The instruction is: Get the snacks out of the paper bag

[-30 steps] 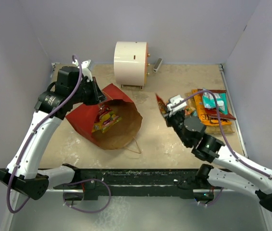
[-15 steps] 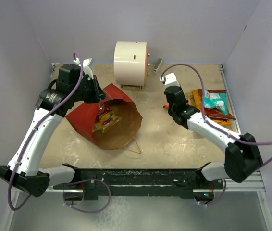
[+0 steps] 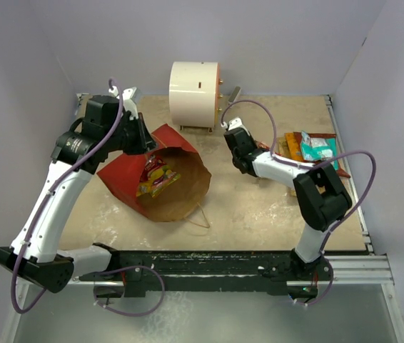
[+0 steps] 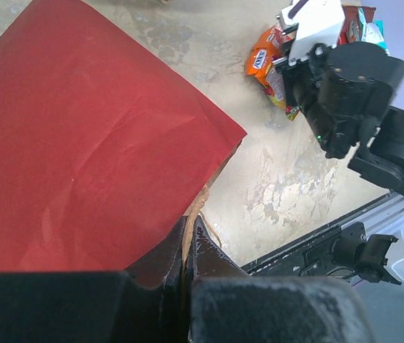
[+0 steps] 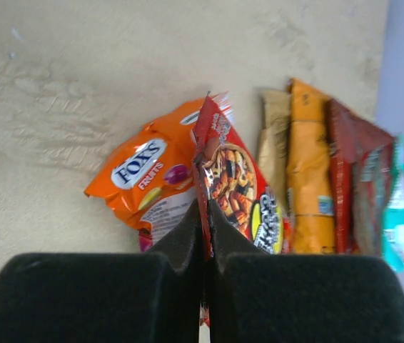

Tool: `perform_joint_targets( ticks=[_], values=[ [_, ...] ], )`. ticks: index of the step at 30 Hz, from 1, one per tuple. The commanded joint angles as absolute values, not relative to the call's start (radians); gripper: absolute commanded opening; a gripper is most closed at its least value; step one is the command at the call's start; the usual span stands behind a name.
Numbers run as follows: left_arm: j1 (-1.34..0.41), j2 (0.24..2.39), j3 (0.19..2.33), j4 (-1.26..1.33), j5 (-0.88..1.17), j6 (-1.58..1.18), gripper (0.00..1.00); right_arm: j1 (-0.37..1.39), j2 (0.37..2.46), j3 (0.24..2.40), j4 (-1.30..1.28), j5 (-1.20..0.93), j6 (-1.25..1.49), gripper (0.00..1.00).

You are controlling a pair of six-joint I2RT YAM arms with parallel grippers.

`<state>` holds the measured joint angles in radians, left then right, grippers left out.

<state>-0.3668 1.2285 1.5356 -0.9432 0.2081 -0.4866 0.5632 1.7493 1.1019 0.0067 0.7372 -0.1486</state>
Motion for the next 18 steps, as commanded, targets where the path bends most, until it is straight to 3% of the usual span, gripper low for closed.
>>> perform_joint_targets(
  ticks=[1, 8, 18],
  values=[
    [-0.363, 1.185, 1.560, -0.939, 0.206, -0.476, 0.00, 0.557, 1.797, 1.154, -0.084, 0.671, 0.022, 0.00],
    [-0.362, 1.177, 1.553, -0.942, 0.203, -0.476, 0.00, 0.523, 1.832, 1.142, -0.084, 0.524, 0.170, 0.00],
    [-0.362, 1.181, 1.556, -0.942, 0.221, -0.481, 0.00, 0.479, 1.764, 1.075, -0.047, 0.567, 0.197, 0.00]
  ],
)
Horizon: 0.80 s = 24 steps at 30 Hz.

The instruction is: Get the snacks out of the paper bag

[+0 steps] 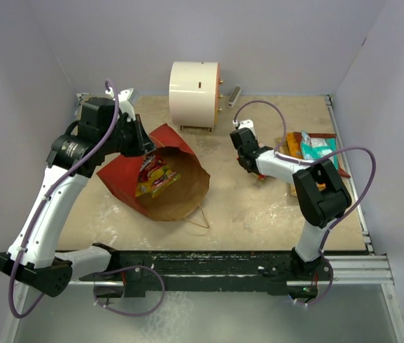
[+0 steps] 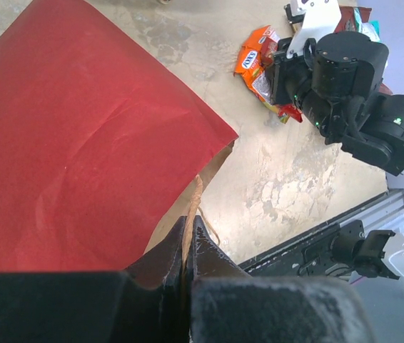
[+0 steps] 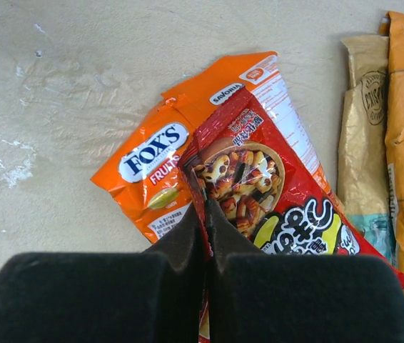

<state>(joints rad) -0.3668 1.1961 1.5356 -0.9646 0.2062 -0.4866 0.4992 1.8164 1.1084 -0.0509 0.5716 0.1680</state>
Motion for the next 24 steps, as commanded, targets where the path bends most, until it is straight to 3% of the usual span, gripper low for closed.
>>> perform_joint_targets(
  ticks=[1, 17, 20, 23, 24],
  values=[
    [-0.362, 1.178, 1.553, -0.942, 0.221, -0.482, 0.00, 0.476, 1.757, 1.069, -0.039, 0.576, 0.184, 0.00],
    [-0.363, 1.183, 1.557, -0.936, 0.261, -0.497, 0.00, 0.428, 1.751, 1.067, 0.056, 0.607, 0.041, 0.08],
    [-0.364, 1.181, 1.563, -0.945, 0.255, -0.494, 0.00, 0.428, 1.732, 1.069, 0.048, 0.580, 0.061, 0.21],
    [-0.363, 1.173, 1.555, -0.947, 0.252, -0.499, 0.00, 0.428, 1.702, 1.088, 0.016, 0.504, 0.078, 0.46],
    [-0.363, 1.169, 1.550, -0.944, 0.253, -0.502, 0.00, 0.428, 1.689, 1.096, 0.002, 0.479, 0.077, 0.50]
  ],
)
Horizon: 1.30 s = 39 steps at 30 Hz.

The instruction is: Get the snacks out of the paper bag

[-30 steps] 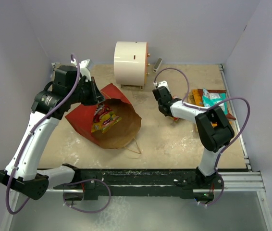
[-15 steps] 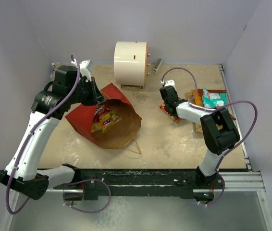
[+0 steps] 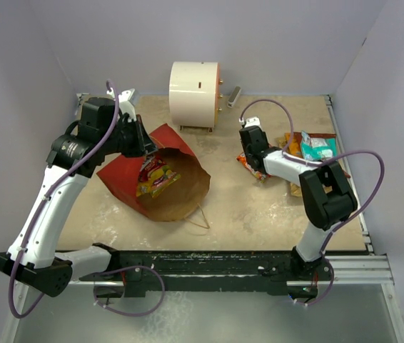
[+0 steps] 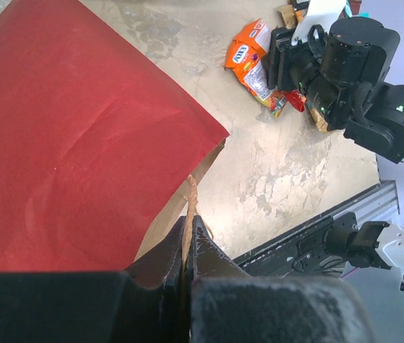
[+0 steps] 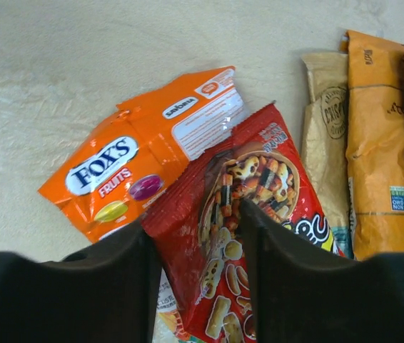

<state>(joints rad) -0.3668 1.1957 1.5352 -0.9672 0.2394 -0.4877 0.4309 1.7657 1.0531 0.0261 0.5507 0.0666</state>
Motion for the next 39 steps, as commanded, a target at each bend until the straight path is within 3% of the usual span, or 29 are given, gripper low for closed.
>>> perform_joint_targets(
  ticks=[1, 12, 23, 29, 34, 39],
  values=[
    [-0.363, 1.166, 1.542, -0.940, 0.254, -0.506, 0.00, 0.429, 1.670, 1.105, 0.000, 0.460, 0.070, 0.52],
    [-0.363, 1.155, 1.495, -0.890, 0.253, -0.535, 0.00, 0.492, 1.332, 0.944, 0.040, -0.051, 0.142, 0.63],
    [-0.363, 1.159, 1.486, -0.876, 0.235, -0.541, 0.00, 0.961, 1.170, 0.690, 0.371, -0.097, 0.217, 0.65],
    [-0.363, 1.163, 1.508, -0.891, 0.235, -0.542, 0.00, 1.104, 1.275, 0.661, 0.619, -0.117, -0.038, 0.66],
    [-0.363, 1.148, 1.509, -0.924, 0.229, -0.532, 0.00, 1.115, 1.443, 0.699, 0.808, -0.135, -0.277, 0.69],
    [-0.362, 1.120, 1.490, -0.946, 0.237, -0.534, 0.00, 1.114, 1.629, 0.813, 0.837, -0.239, -0.508, 0.69]
  ],
)
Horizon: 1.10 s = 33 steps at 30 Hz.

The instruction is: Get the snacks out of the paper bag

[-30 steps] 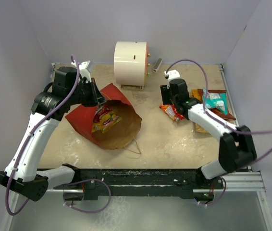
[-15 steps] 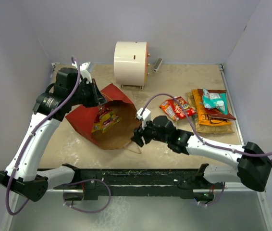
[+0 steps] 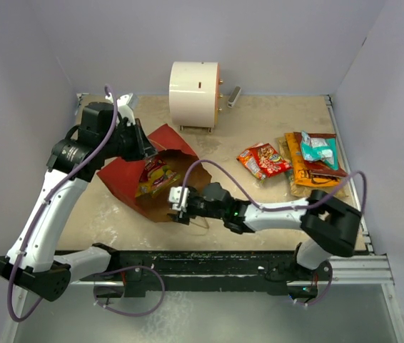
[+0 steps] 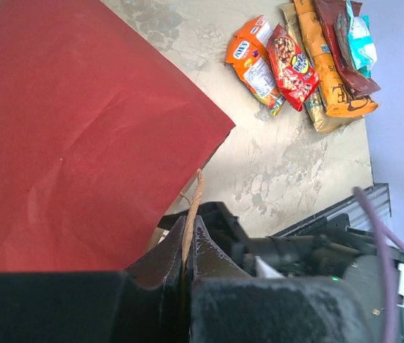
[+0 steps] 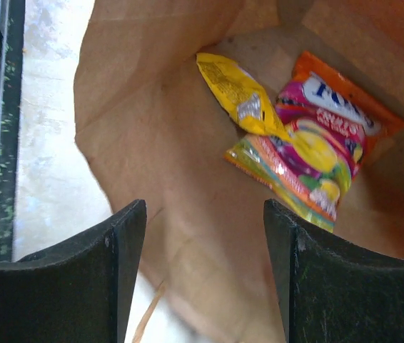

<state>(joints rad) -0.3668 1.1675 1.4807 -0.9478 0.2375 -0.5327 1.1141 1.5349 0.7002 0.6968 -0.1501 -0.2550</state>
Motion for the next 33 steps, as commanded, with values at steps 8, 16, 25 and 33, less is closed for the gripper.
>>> perform_joint_targets(
  ticks=[8, 16, 25, 33],
  values=[
    [-0.363, 1.119, 1.515, -0.978, 0.245, -0.523, 0.00, 1.110, 1.878, 0.997, 0.789, -0.367, -0.708, 0.70],
    [-0.363, 1.124, 1.522, -1.015, 0.260, -0.536, 0.00, 1.069, 2.045, 1.117, 0.886, -0.341, -0.672, 0.71],
    [-0.362, 1.143, 1.534, -1.030, 0.294, -0.518, 0.00, 1.038, 2.160, 1.218, 0.885, -0.328, -0.664, 0.70],
    [-0.363, 1.170, 1.574, -1.037, 0.280, -0.491, 0.00, 1.031, 2.207, 1.327, 0.719, -0.344, -0.754, 0.65]
  ],
)
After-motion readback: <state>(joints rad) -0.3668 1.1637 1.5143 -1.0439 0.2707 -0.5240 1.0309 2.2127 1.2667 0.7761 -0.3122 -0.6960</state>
